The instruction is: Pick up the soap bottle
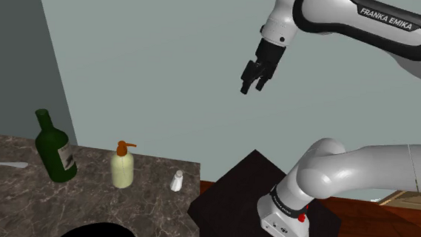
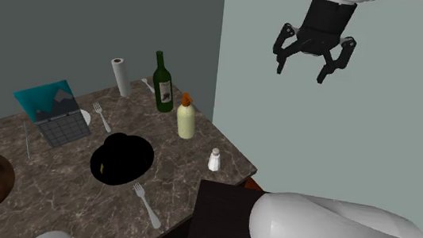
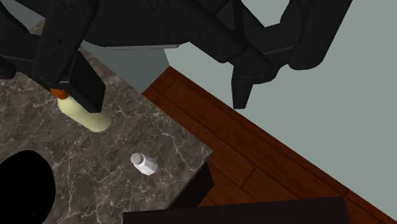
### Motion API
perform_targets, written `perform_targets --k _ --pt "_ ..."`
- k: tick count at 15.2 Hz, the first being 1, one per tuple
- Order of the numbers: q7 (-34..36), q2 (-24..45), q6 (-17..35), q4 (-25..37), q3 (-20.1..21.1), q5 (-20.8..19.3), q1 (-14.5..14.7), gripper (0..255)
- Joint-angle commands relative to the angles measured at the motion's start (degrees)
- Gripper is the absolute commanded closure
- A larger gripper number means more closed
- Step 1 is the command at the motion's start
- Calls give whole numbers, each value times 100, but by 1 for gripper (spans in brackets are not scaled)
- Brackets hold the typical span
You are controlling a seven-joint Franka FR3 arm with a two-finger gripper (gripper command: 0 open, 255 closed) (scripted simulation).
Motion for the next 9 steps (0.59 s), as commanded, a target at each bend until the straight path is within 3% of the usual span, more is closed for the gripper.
perform_targets --k 1,9 --pt "0 0 0 0 0 0 0 0" --pt "822 1017 1159 -115 786 416 177 0"
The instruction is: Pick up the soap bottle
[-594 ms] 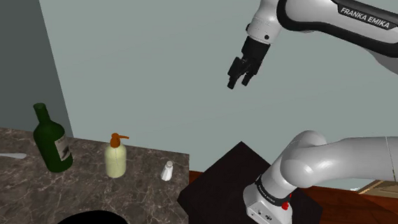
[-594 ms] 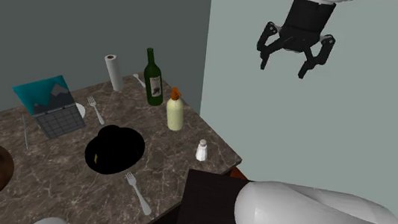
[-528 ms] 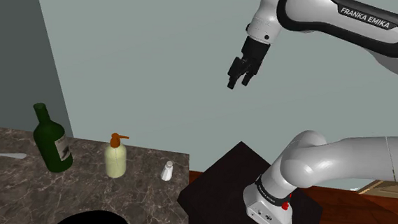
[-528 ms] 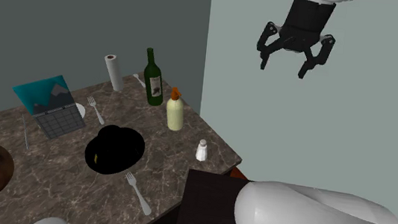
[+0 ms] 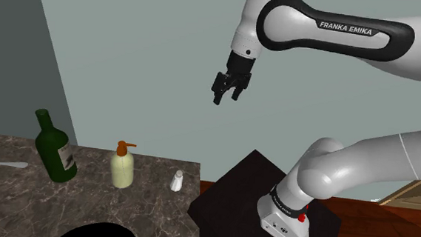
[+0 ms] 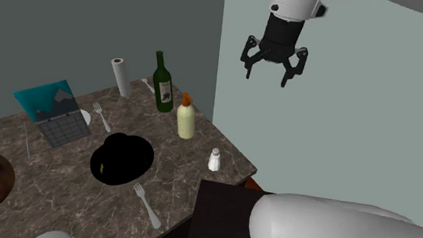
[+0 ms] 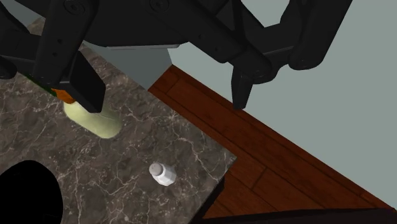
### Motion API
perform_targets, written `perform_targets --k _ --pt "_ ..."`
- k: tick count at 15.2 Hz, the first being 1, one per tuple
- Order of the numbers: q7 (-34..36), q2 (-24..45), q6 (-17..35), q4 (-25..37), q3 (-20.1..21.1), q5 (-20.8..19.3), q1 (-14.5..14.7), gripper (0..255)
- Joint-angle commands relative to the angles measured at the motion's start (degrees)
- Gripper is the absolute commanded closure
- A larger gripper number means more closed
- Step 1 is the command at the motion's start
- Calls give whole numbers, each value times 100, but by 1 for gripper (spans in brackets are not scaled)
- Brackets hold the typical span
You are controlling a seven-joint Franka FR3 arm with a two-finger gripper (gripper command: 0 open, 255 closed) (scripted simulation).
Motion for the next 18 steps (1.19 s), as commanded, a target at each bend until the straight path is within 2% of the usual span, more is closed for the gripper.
perform_targets --k 1,10,18 --pt "204 316 291 40 189 70 30 0" --pt "1197 1994 1463 570 994 47 117 0" --pt "2270 3781 2183 1550 1474 -580 260 0"
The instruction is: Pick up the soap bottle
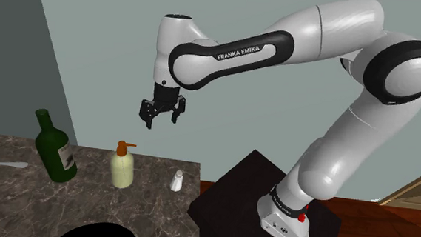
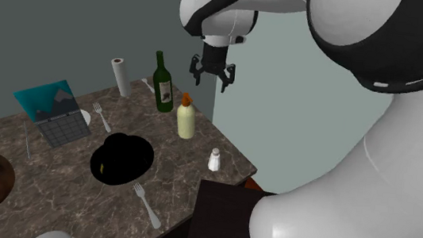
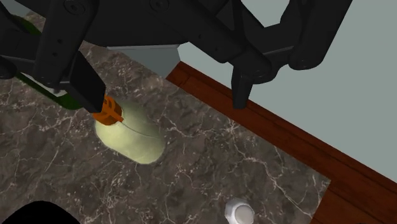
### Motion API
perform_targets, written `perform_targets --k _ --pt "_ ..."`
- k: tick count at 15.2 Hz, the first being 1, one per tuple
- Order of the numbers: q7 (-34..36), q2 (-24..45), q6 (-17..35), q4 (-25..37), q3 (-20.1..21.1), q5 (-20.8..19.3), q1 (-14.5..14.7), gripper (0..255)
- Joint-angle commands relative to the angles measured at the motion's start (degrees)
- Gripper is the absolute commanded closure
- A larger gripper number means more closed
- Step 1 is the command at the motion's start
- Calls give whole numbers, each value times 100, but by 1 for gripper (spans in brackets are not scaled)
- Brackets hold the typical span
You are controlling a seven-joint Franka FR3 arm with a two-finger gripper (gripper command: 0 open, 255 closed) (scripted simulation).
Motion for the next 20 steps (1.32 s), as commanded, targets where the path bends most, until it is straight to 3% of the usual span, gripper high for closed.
perform_targets --k 1,11,20 --pt "302 507 164 305 77 -227 74 0" --pt "1446 2883 264 2364 -67 -1247 840 0" --pt "1499 3204 703 2232 -161 -1374 907 0"
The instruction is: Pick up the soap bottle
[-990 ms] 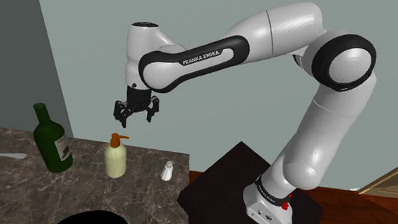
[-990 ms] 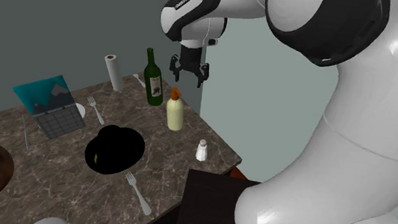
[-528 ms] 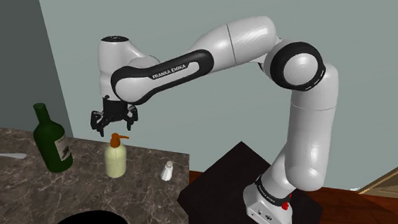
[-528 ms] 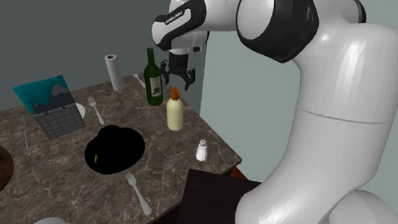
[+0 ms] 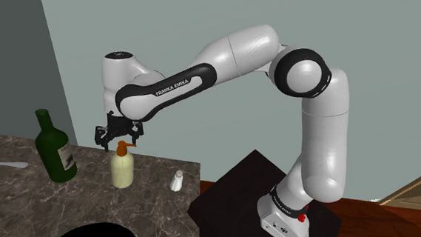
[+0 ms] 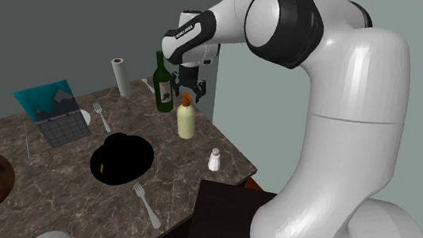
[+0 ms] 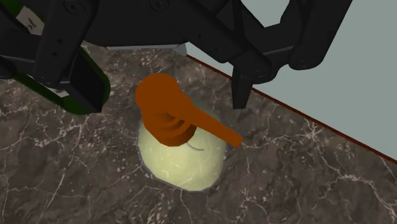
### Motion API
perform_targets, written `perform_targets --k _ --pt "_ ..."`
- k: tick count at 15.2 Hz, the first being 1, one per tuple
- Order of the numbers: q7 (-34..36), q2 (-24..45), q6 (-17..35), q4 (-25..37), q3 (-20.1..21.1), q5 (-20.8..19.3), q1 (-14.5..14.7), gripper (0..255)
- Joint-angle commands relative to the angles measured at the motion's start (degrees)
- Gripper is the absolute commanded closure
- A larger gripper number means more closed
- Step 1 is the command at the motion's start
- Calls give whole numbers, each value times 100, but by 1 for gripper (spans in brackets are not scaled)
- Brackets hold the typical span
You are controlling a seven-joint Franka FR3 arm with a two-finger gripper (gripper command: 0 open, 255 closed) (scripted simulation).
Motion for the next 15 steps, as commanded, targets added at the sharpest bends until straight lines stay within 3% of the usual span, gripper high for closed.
perform_targets --k 1,2,11,15 --pt "-1 22 55 -31 -9 -11 -3 0" --pt "4 20 53 -32 -7 -10 1 255" --pt "-1 23 55 -31 -9 -11 -3 255" --pt "-30 -150 -173 33 39 59 -35 255"
